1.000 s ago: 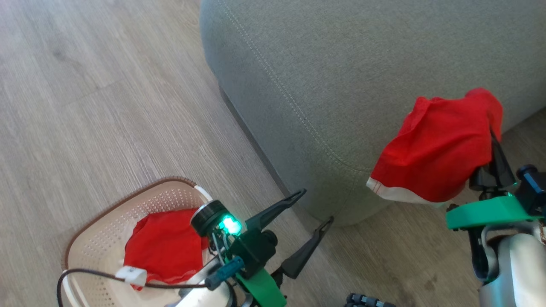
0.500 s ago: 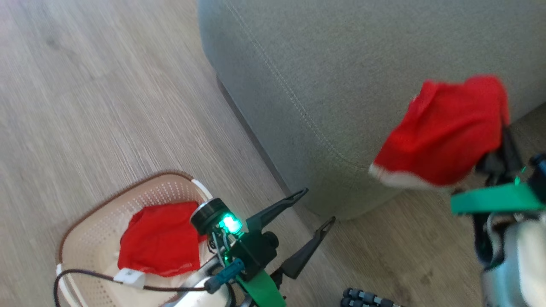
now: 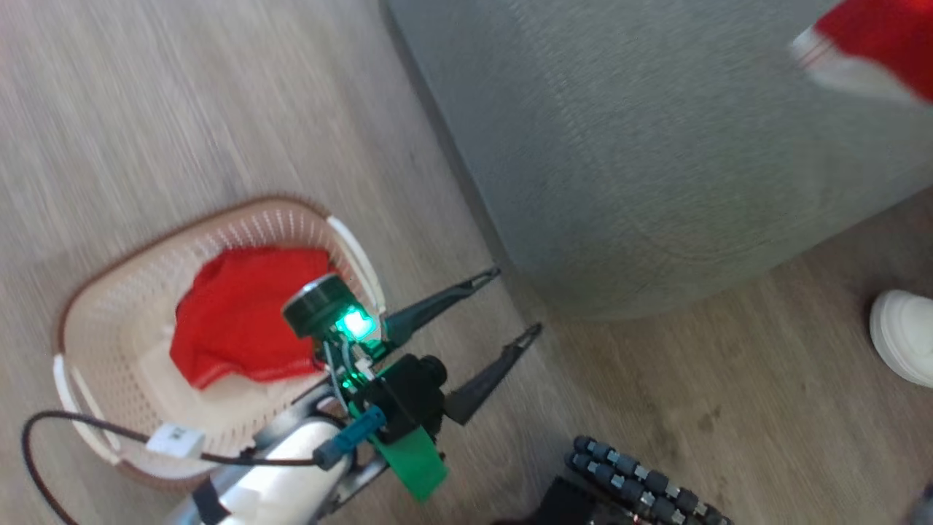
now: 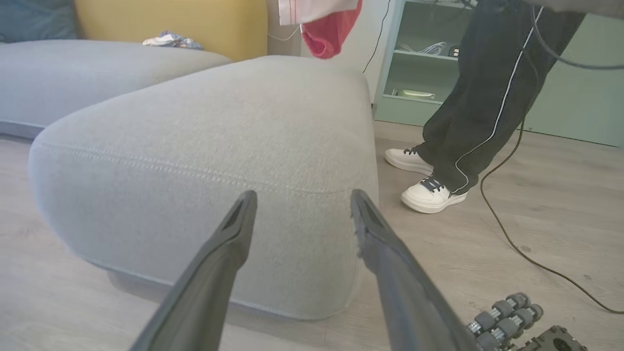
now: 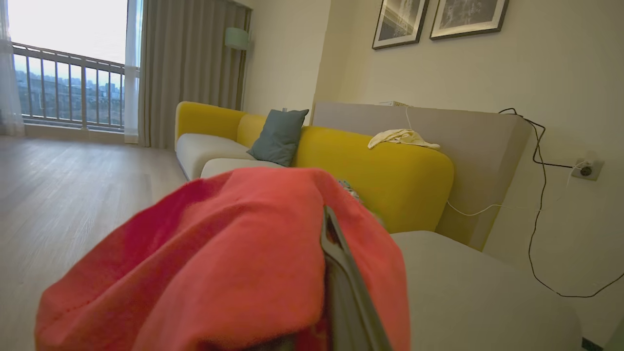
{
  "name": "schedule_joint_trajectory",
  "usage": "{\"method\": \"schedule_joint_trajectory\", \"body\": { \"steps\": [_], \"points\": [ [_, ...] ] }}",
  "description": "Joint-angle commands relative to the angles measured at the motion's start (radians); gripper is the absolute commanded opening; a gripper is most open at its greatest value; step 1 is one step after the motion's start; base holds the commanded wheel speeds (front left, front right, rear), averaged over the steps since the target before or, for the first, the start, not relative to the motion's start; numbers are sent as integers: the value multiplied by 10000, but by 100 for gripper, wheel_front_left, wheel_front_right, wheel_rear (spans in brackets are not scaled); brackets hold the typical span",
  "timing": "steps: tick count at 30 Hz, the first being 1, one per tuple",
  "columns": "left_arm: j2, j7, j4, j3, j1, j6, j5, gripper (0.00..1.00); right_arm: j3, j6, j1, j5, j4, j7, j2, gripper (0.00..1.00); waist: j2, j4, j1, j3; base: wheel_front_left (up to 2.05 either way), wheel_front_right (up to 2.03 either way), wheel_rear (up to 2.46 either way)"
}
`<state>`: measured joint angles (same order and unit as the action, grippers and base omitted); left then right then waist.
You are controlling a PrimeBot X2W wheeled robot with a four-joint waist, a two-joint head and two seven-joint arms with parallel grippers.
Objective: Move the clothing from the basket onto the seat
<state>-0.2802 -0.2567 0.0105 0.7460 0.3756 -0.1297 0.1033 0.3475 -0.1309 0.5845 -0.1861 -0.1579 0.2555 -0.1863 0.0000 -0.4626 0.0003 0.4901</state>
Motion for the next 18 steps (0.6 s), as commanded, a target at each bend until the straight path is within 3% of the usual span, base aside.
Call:
{"method": "schedule_joint_trajectory", "body": {
  "steps": [1,11,18],
  "points": [
    [-224,-51,-422,-182,339,-10,37,100,-83,2,715,-45,-38,63,-497,0,0,457,-3,948,0,0,0],
    [-636,-51,-699,16,1017,-10,-9,100,614,2,3368,152,-2403,63,-1575,0,0,1214,-3,2284,0,0,0],
    [-650,-51,-790,18,1275,-10,-3,100,784,2,4480,706,-4024,63,-1787,0,0,1620,-3,2805,0,0,0]
  ]
}}
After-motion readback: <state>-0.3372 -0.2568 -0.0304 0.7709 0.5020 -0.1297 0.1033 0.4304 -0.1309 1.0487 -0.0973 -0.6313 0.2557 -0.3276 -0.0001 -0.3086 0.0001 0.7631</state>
